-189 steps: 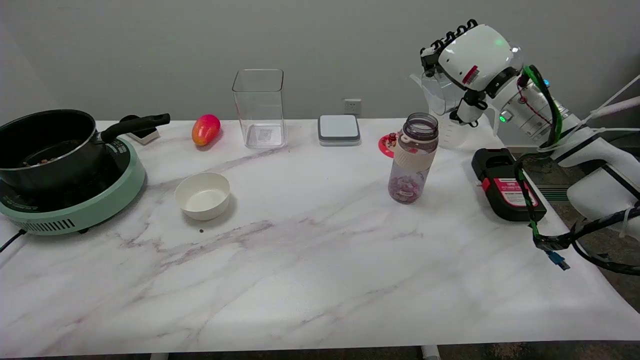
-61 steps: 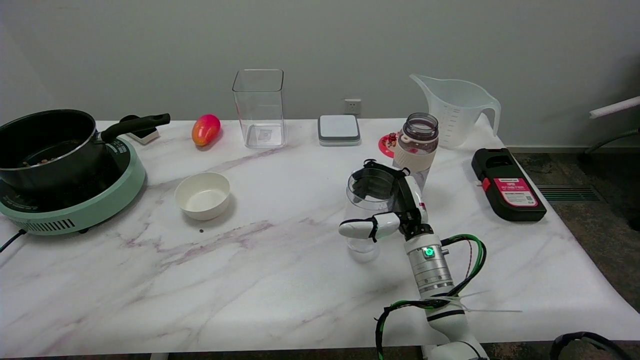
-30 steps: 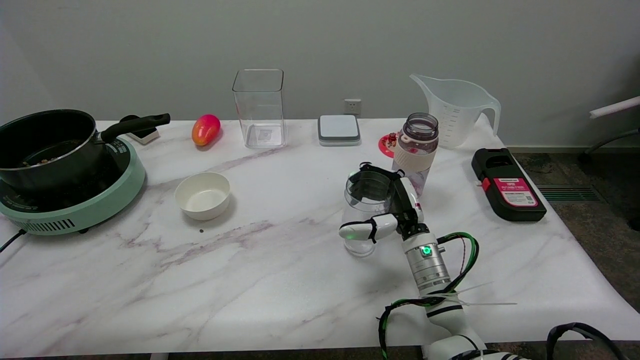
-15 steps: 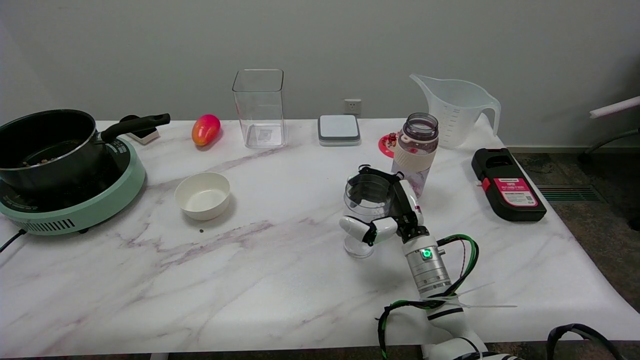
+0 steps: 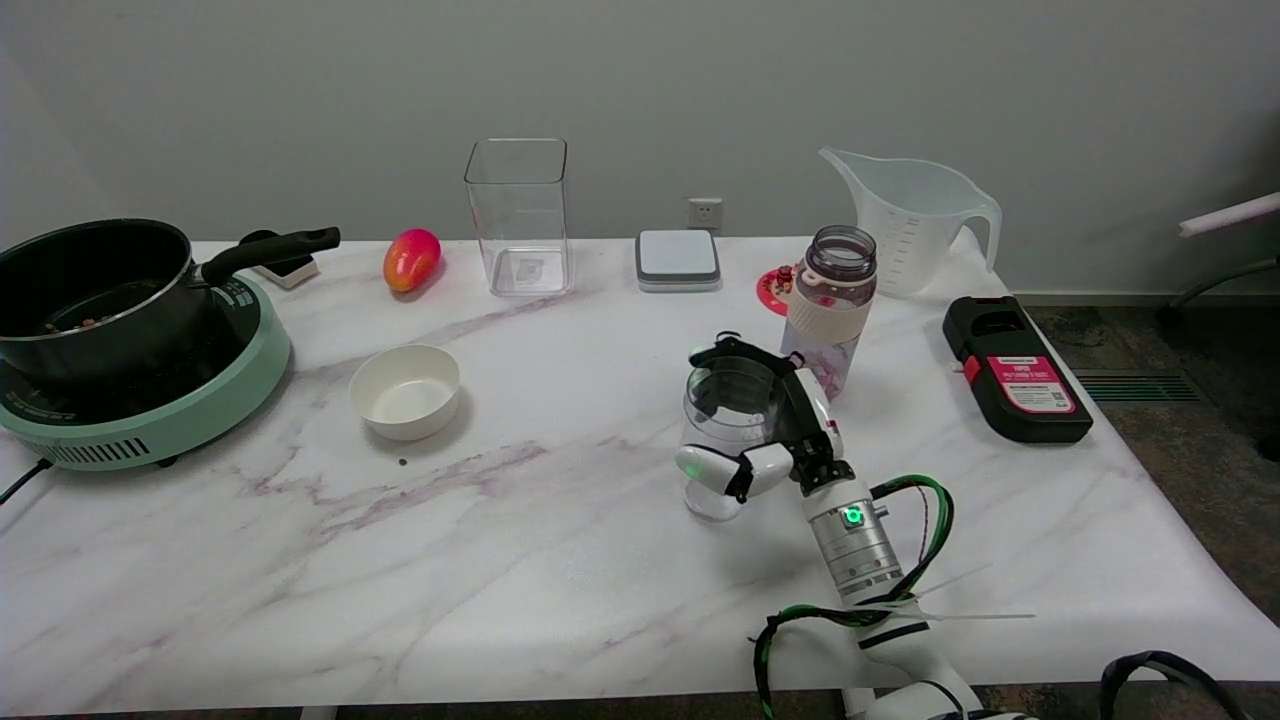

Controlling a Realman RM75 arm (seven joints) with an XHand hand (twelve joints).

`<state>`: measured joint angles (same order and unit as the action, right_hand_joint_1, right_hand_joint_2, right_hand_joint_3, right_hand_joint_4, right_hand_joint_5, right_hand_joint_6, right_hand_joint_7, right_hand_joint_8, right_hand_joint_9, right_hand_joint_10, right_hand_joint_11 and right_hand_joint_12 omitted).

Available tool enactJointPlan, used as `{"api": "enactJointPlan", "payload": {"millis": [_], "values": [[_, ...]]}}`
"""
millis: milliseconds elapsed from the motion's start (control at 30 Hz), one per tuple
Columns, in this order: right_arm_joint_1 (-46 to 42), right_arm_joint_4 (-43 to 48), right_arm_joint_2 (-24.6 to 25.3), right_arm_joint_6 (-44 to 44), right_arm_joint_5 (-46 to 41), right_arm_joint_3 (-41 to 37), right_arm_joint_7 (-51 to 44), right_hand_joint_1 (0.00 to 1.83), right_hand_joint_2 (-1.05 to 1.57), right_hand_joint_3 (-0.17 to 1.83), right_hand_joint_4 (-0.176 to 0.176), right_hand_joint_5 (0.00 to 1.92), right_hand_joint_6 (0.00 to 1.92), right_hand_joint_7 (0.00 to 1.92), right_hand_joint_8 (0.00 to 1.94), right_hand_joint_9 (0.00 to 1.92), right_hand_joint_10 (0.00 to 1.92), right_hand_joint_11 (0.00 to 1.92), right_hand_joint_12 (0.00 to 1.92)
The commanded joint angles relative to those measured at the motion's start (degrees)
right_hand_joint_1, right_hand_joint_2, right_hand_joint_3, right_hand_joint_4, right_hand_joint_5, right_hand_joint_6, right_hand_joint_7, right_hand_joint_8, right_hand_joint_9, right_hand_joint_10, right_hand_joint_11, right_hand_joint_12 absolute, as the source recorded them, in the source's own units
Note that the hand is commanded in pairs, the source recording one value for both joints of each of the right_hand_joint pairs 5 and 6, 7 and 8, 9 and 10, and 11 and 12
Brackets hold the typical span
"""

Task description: Place the cup on the table.

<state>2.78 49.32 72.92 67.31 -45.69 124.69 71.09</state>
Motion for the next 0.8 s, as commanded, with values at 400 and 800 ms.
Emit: {"api": "enactJointPlan", "payload": {"millis": [400, 800], "values": [[-0.73, -0.99, -0.79, 0.25, 4.03, -0.13, 6.11, 1.24, -0.53, 1.33, 0.000, 0.59, 0.59, 0.85, 0.85, 0.77, 0.77, 0.73, 0.73], [-0.21, -0.43, -3.07, -0.83, 4.23, -0.57, 8.39, 1.23, -0.68, 1.37, 0.000, 0.35, 0.35, 0.66, 0.66, 0.75, 0.75, 0.72, 0.72]]}}
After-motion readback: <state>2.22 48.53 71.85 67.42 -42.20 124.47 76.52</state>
